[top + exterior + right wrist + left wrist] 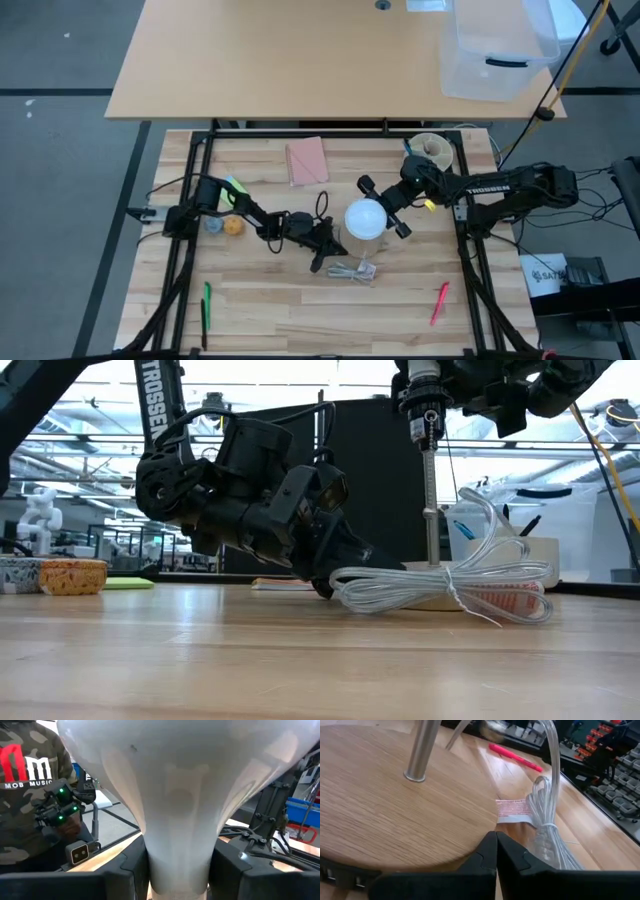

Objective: Screw lightbulb
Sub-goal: Remove the lightbulb from the lamp

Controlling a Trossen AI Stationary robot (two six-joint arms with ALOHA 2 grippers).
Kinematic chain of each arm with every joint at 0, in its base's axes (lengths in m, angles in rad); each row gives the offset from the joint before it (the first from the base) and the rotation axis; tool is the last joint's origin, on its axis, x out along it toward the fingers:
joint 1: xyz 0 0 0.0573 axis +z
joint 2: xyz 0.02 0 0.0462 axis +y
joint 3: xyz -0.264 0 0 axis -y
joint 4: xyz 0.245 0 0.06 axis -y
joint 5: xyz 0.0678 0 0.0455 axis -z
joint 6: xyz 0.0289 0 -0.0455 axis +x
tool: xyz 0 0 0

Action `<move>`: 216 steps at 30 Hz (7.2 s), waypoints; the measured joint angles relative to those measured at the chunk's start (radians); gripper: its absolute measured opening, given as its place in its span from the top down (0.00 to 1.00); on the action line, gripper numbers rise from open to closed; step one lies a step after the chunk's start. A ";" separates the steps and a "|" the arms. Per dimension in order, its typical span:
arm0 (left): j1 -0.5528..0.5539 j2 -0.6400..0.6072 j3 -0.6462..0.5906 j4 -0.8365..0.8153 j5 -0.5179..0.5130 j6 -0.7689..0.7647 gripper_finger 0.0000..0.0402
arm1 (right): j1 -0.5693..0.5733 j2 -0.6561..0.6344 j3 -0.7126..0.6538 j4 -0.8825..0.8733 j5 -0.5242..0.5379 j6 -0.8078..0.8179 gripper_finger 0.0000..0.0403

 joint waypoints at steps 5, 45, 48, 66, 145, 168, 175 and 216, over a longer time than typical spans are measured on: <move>-0.002 -0.009 -0.002 0.028 -0.008 -0.001 1.00 | 0.000 0.005 0.001 0.003 0.005 0.013 0.64; 0.015 -0.141 0.134 -0.106 -0.235 0.262 0.87 | -0.065 0.006 0.000 0.055 0.035 0.057 0.65; 0.015 -0.141 0.153 -0.132 -0.253 0.266 0.77 | -0.066 0.006 0.000 0.055 0.036 0.056 0.65; 0.047 -0.058 0.287 -0.250 -0.333 0.233 0.54 | -0.066 0.006 0.000 0.069 0.066 0.067 0.65; 0.045 -0.084 0.255 -0.564 -0.195 0.204 0.90 | -0.084 0.003 0.003 0.032 0.078 0.041 0.65; 0.044 -0.084 0.255 -0.576 -0.097 0.240 0.90 | -0.138 0.003 0.004 0.082 -0.037 0.143 0.48; 0.044 -0.084 0.255 -0.576 -0.098 0.239 0.90 | -0.129 0.003 0.004 0.114 -0.024 0.177 0.40; 0.049 -0.084 0.253 -0.561 -0.104 0.236 0.90 | 0.095 -0.777 -0.039 -0.814 0.857 0.147 0.42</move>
